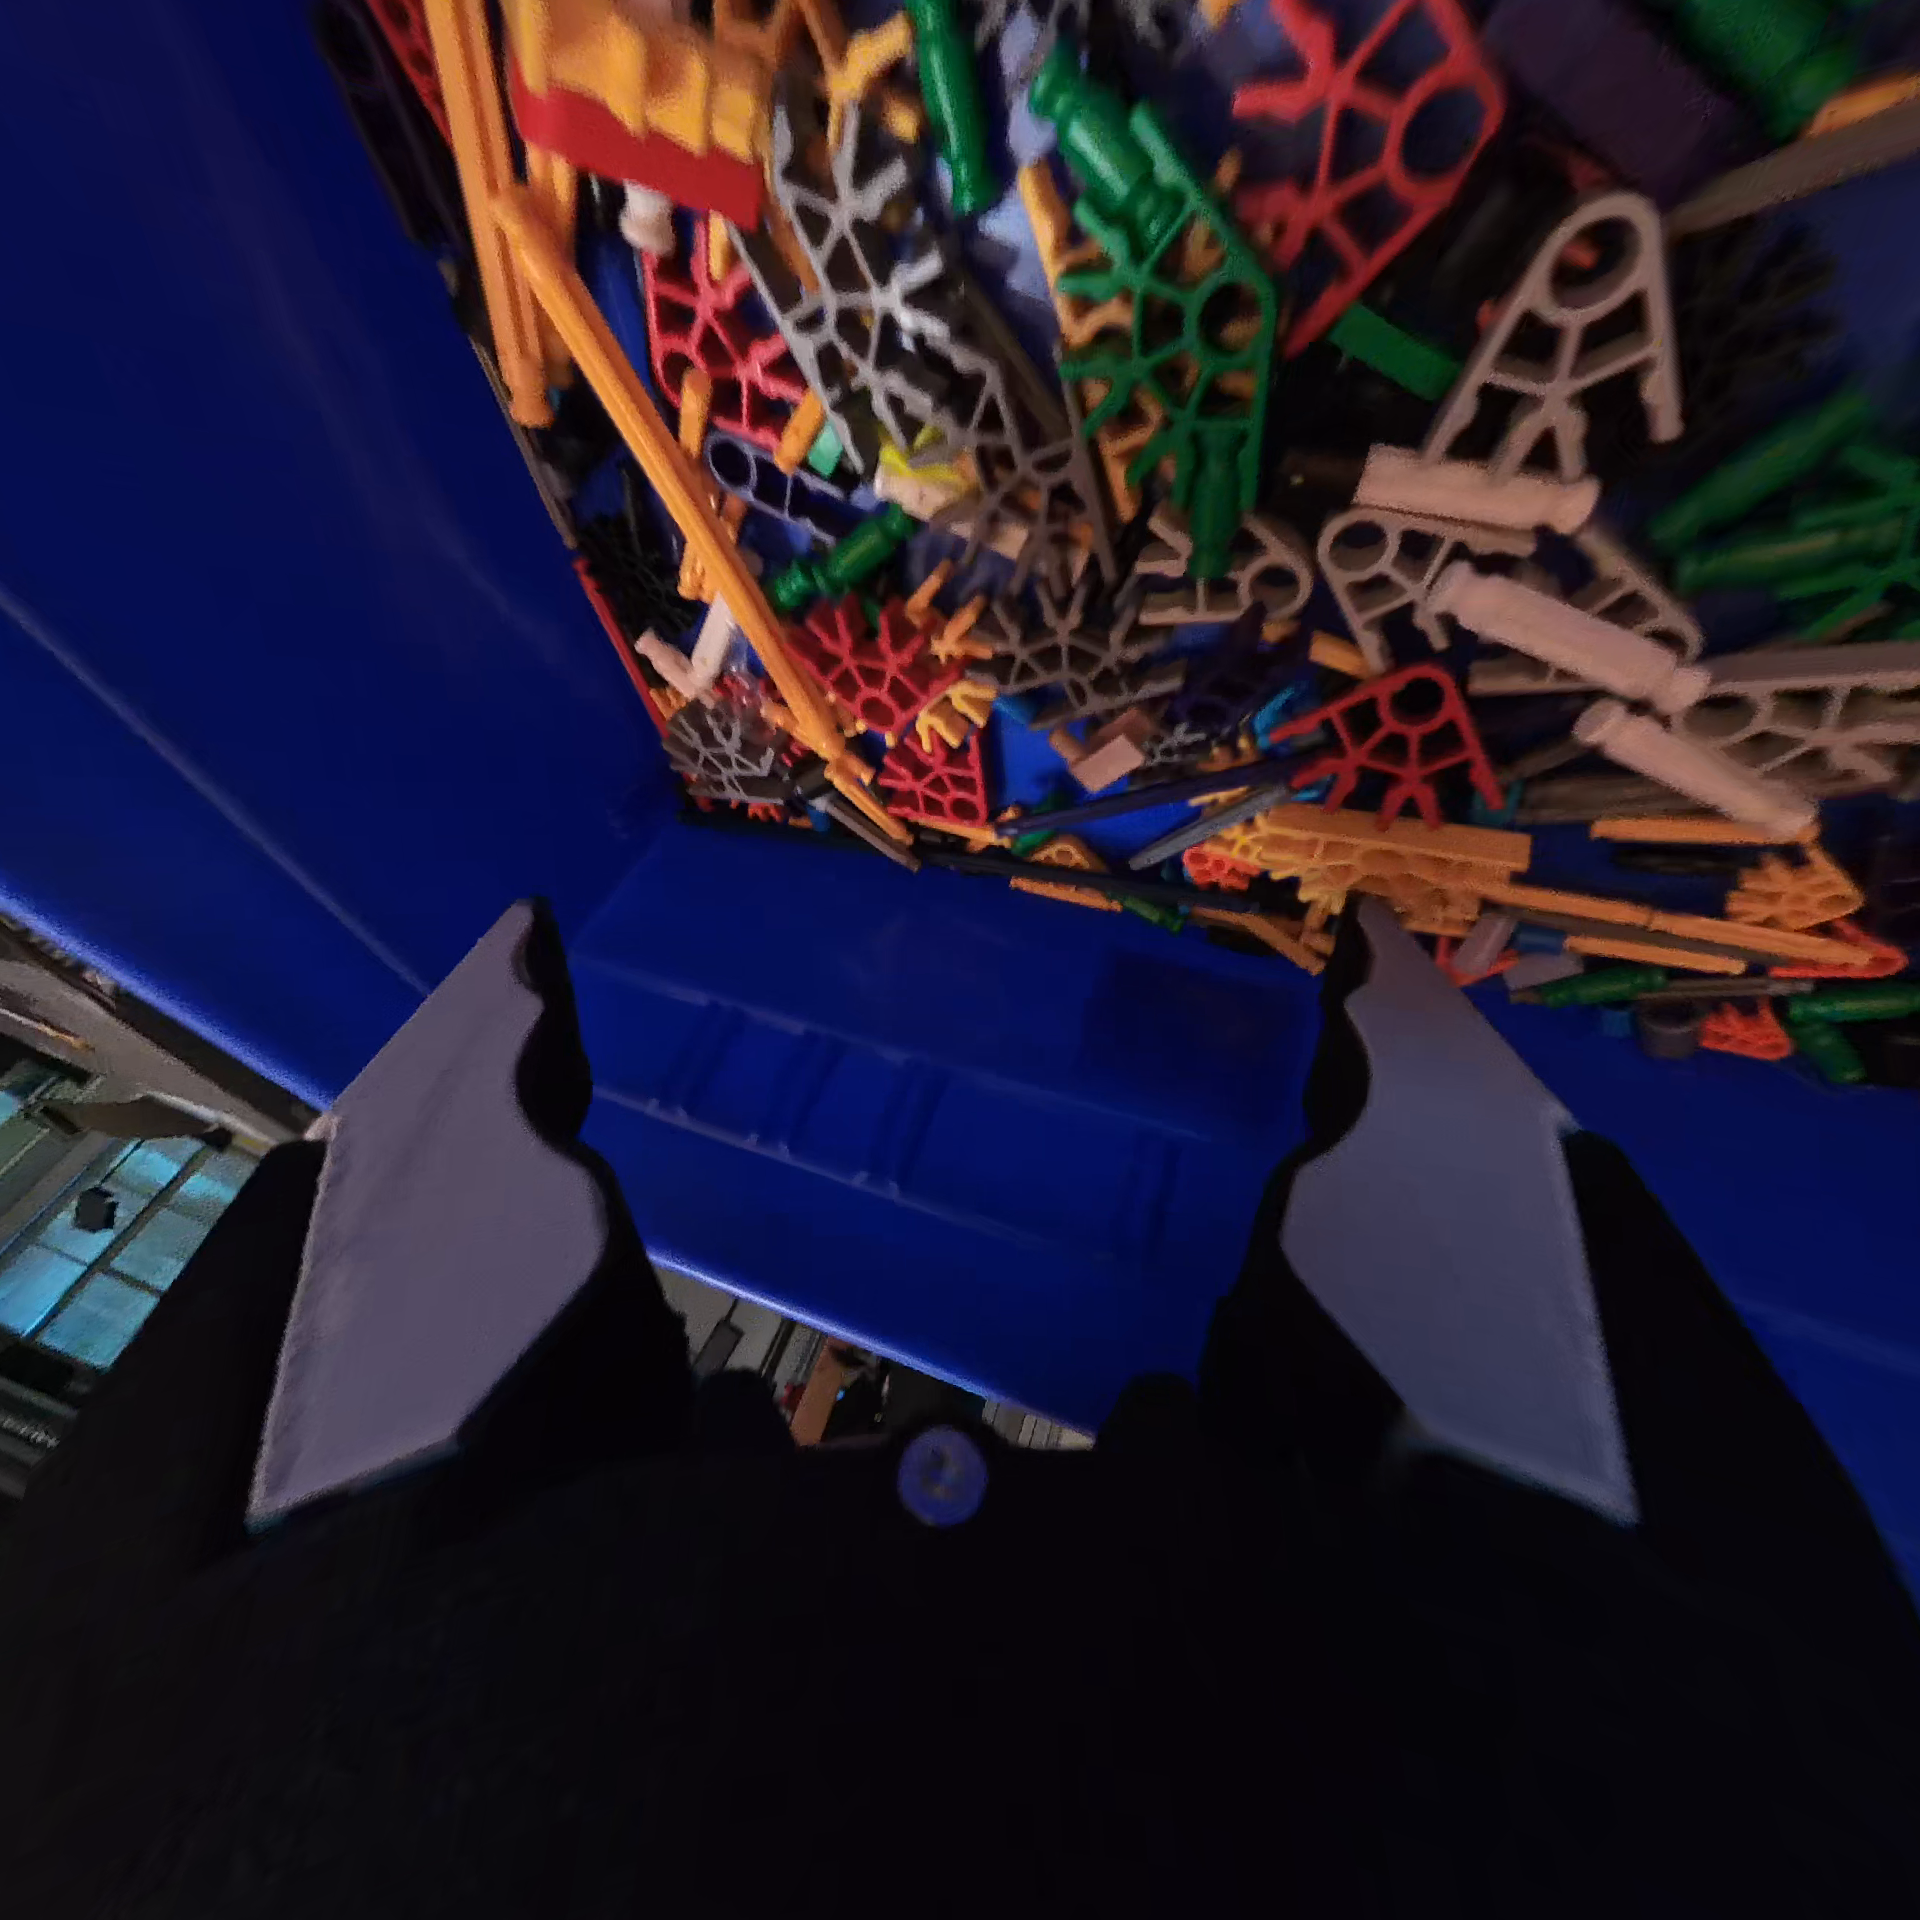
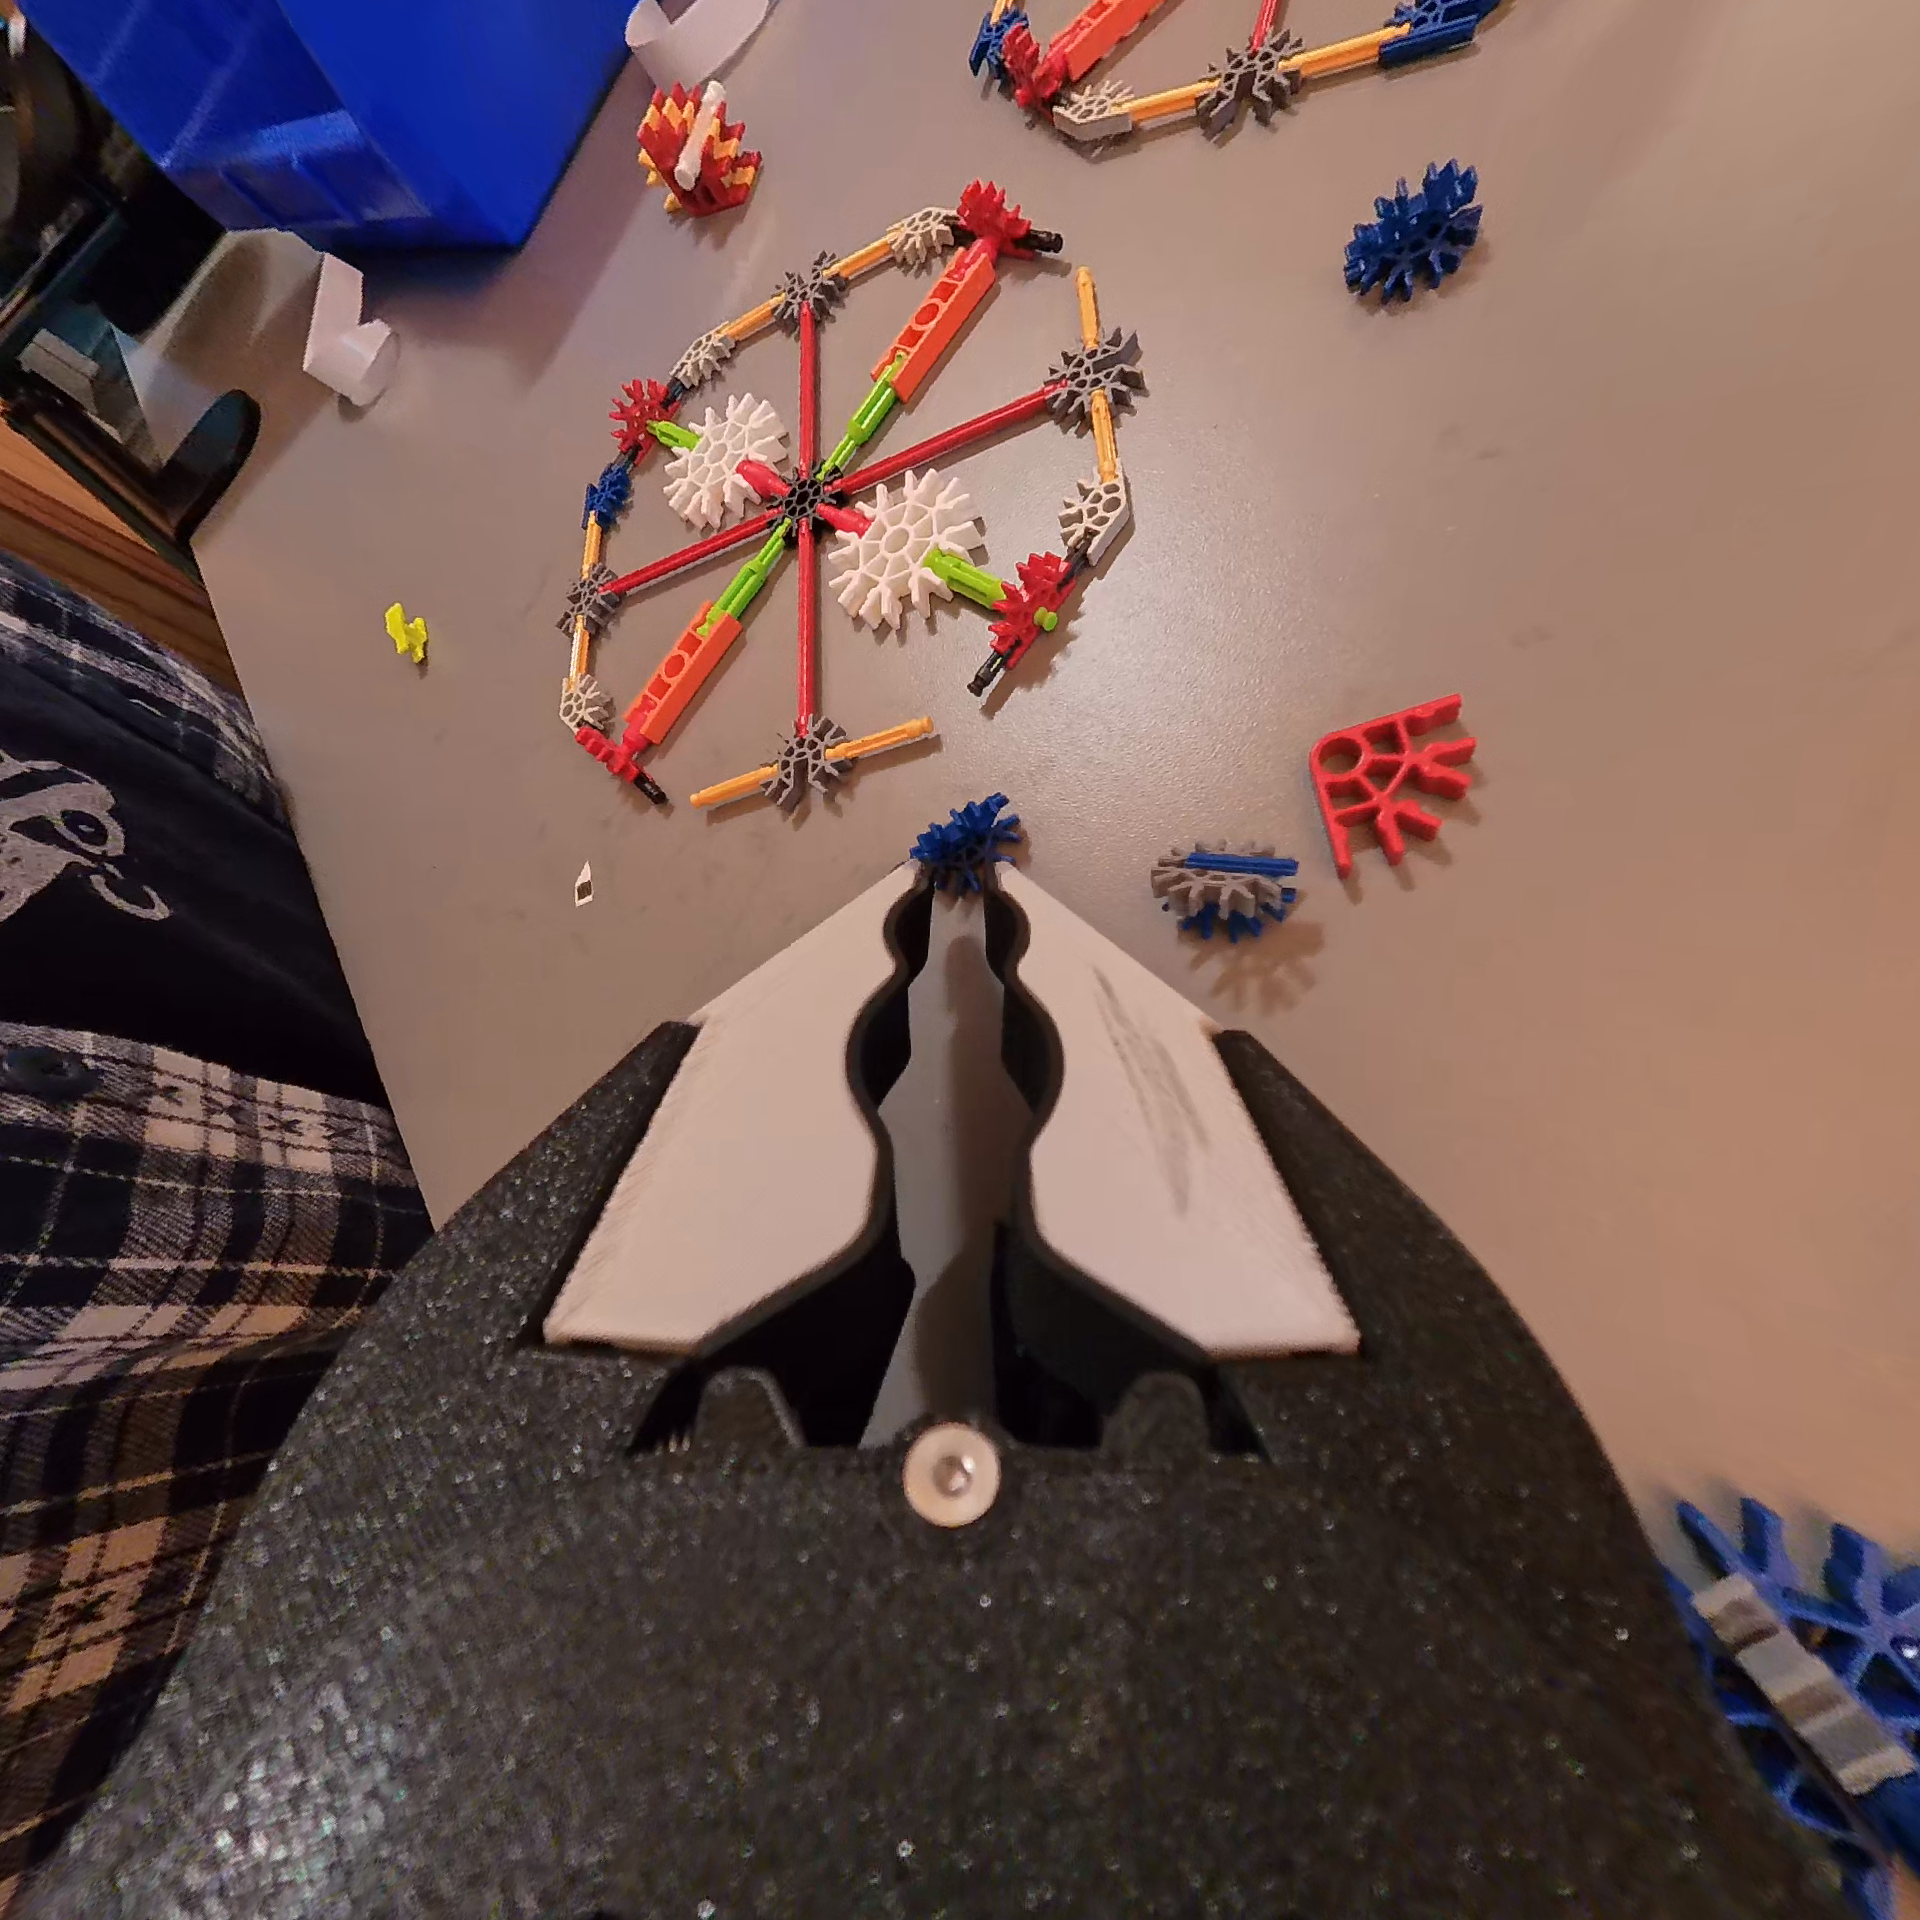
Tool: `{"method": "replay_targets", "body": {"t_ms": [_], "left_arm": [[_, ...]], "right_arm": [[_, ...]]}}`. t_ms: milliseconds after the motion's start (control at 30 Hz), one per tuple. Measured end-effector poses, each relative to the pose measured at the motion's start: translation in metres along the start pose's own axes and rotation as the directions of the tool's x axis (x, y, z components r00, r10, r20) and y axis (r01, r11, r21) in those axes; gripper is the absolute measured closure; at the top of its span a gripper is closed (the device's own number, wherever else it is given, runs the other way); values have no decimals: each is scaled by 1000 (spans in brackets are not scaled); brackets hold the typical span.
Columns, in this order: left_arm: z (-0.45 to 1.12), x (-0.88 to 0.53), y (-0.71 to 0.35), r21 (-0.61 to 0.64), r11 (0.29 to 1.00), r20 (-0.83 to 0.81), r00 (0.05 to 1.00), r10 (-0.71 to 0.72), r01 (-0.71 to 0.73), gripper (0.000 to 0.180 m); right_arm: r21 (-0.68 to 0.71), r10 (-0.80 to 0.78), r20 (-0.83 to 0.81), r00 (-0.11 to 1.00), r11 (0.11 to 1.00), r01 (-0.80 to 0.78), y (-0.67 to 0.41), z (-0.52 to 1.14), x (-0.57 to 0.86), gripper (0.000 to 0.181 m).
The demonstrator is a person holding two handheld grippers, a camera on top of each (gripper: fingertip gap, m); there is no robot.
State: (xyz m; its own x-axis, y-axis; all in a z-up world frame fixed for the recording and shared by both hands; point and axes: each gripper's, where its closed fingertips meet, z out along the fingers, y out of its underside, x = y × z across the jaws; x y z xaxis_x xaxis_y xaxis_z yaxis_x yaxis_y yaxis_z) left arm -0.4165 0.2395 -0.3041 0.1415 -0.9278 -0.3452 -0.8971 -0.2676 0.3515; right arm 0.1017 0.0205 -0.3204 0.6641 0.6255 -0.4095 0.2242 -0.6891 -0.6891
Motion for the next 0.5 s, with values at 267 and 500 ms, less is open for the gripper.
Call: {"method": "replay_targets", "body": {"t_ms": [267,500], "left_arm": [[-24,-11,-32,164,985,22,998,-54,50,43],[-35,-29,-18,175,979,56,992,-116,104,44]], "right_arm": [[8,-2,2,1000,1000,2,-1,-1,0,173],[13,-3,7,1000,1000,3,-2,-1,-1,172]]}}
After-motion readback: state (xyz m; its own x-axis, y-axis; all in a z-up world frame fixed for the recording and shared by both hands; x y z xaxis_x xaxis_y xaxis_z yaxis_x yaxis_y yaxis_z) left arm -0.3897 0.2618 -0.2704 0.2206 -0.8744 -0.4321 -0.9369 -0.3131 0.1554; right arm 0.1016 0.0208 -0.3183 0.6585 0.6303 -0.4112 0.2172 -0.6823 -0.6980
